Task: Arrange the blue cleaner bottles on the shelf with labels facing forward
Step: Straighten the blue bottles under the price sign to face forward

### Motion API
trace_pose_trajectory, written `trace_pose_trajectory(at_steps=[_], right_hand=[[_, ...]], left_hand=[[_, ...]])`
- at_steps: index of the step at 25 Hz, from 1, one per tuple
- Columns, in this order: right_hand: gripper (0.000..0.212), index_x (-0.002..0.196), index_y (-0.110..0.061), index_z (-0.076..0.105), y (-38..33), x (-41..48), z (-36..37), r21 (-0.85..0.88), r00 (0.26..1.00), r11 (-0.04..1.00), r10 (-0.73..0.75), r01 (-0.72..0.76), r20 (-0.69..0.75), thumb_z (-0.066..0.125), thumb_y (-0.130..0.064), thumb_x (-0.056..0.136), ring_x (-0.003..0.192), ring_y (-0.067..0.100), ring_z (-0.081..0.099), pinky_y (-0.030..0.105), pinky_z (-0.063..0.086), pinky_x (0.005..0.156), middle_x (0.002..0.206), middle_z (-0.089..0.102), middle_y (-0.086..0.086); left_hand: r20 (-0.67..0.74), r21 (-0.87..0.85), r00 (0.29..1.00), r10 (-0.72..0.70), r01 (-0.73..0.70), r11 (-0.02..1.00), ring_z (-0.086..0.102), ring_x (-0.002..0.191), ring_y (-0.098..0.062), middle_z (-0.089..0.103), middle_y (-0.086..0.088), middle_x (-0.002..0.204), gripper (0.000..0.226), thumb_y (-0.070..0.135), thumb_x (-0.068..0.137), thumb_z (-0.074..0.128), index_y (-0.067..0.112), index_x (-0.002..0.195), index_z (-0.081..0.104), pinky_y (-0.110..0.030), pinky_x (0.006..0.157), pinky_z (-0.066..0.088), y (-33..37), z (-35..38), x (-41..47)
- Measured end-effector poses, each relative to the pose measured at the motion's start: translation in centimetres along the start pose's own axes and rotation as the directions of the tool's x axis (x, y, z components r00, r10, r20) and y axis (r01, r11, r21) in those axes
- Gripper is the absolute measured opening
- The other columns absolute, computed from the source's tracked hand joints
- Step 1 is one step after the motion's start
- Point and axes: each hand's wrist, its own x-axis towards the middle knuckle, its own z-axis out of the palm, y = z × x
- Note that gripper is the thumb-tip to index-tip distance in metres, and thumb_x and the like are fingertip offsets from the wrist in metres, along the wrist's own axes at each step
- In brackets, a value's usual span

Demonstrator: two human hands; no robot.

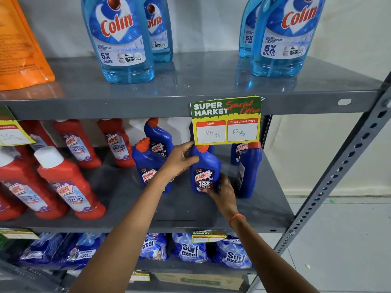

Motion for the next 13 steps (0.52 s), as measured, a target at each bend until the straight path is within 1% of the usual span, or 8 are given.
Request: trace_pose_trajectory(at_steps=[3, 6, 8, 9, 10, 11, 12, 13], right_hand=[[0.056, 0.124, -0.012, 0.046, -0.1, -0.1, -0.1, -0.003, 1.0, 1.0, -0.017, 0.017, 0.012, 0.074, -0.013, 0.075, 0.108, 0.026, 0.058, 0.041, 0.05, 0.095, 0.119, 0.058, 0.014], [0.054, 0.124, -0.011, 0.046, -0.4, -0.2, -0.1, -0.008, 0.999, 1.0, 0.022, -0.021, 0.034, 0.072, -0.014, 0.077, 0.11, 0.026, 0.057, 0.037, 0.049, 0.094, 0.121, 0.057, 0.014], [0.049, 0.121, -0.012, 0.048, -0.5, -0.9, -0.1, -0.036, 1.0, 0.999, 0.015, -0.015, -0.001, 0.071, -0.019, 0.078, 0.109, 0.026, 0.056, 0.036, 0.049, 0.093, 0.119, 0.058, 0.013], [0.044, 0.118, -0.013, 0.049, -0.6, -1.4, -0.2, -0.028, 0.999, 1.0, -0.01, 0.009, -0.045, 0.07, -0.021, 0.079, 0.107, 0.026, 0.057, 0.039, 0.051, 0.092, 0.116, 0.058, 0.012], [0.037, 0.114, -0.014, 0.052, -0.5, -2.1, -0.4, 0.01, 0.993, 0.999, -0.042, 0.044, -0.109, 0.067, -0.021, 0.081, 0.104, 0.025, 0.059, 0.043, 0.053, 0.09, 0.112, 0.058, 0.01], [0.027, 0.108, -0.014, 0.054, -0.5, -2.8, -0.9, 0.042, 0.978, 0.995, -0.082, 0.092, -0.191, 0.064, -0.019, 0.084, 0.098, 0.025, 0.061, 0.047, 0.054, 0.086, 0.107, 0.058, 0.008], [0.017, 0.103, -0.013, 0.056, -0.5, -3.4, -1.5, 0.035, 0.948, 0.987, -0.139, 0.155, -0.285, 0.06, -0.015, 0.086, 0.092, 0.025, 0.062, 0.049, 0.055, 0.08, 0.101, 0.058, 0.006], [0.011, 0.098, -0.013, 0.057, -0.4, -3.9, -2.3, -0.016, 0.909, 0.977, -0.204, 0.213, -0.363, 0.057, -0.012, 0.087, 0.088, 0.026, 0.061, 0.05, 0.055, 0.075, 0.097, 0.055, 0.004]], left_hand=[[-0.011, 0.002, 1.0, -0.015, 0.015, 1.0, 0.061, 0.09, 0.007, 0.063, 0.007, 0.107, 0.043, -0.004, 0.081, 0.055, 0.016, 0.119, 0.054, -0.007, 0.073, 0.05, -0.9, -0.3, 0.3], [-0.005, -0.009, 0.998, -0.056, 0.056, 0.998, 0.059, 0.094, -0.002, 0.06, 0.003, 0.111, 0.044, -0.004, 0.081, 0.055, 0.011, 0.122, 0.05, -0.002, 0.068, 0.048, -0.6, -0.1, 0.5], [-0.014, 0.021, 0.998, -0.055, 0.056, 0.998, 0.058, 0.098, -0.007, 0.056, 0.003, 0.114, 0.051, -0.004, 0.08, 0.056, 0.011, 0.127, 0.044, -0.001, 0.067, 0.046, -0.3, 0.5, 0.2], [-0.043, 0.064, 0.998, -0.046, 0.049, 0.997, 0.056, 0.106, -0.013, 0.054, 0.002, 0.118, 0.057, -0.002, 0.079, 0.058, 0.011, 0.131, 0.039, -0.004, 0.073, 0.047, -0.4, 1.0, -0.1], [-0.099, 0.15, 0.995, -0.017, 0.032, 0.988, 0.05, 0.117, -0.019, 0.052, 0.0, 0.126, 0.065, 0.002, 0.077, 0.061, 0.012, 0.135, 0.032, -0.012, 0.085, 0.047, -0.7, 1.8, -0.4], [-0.16, 0.273, 0.986, 0.037, 0.008, 0.962, 0.041, 0.128, -0.024, 0.045, -0.006, 0.137, 0.073, 0.008, 0.076, 0.065, 0.01, 0.138, 0.026, -0.025, 0.1, 0.043, -1.2, 2.8, -0.7], [-0.196, 0.41, 0.976, 0.097, -0.008, 0.912, 0.031, 0.136, -0.029, 0.035, -0.014, 0.146, 0.08, 0.015, 0.074, 0.067, 0.007, 0.14, 0.022, -0.038, 0.111, 0.034, -1.7, 4.0, -1.2], [-0.218, 0.532, 0.964, 0.153, -0.013, 0.846, 0.024, 0.139, -0.034, 0.028, -0.021, 0.15, 0.085, 0.021, 0.074, 0.068, 0.003, 0.141, 0.019, -0.047, 0.115, 0.025, -2.0, 5.3, -1.7]])
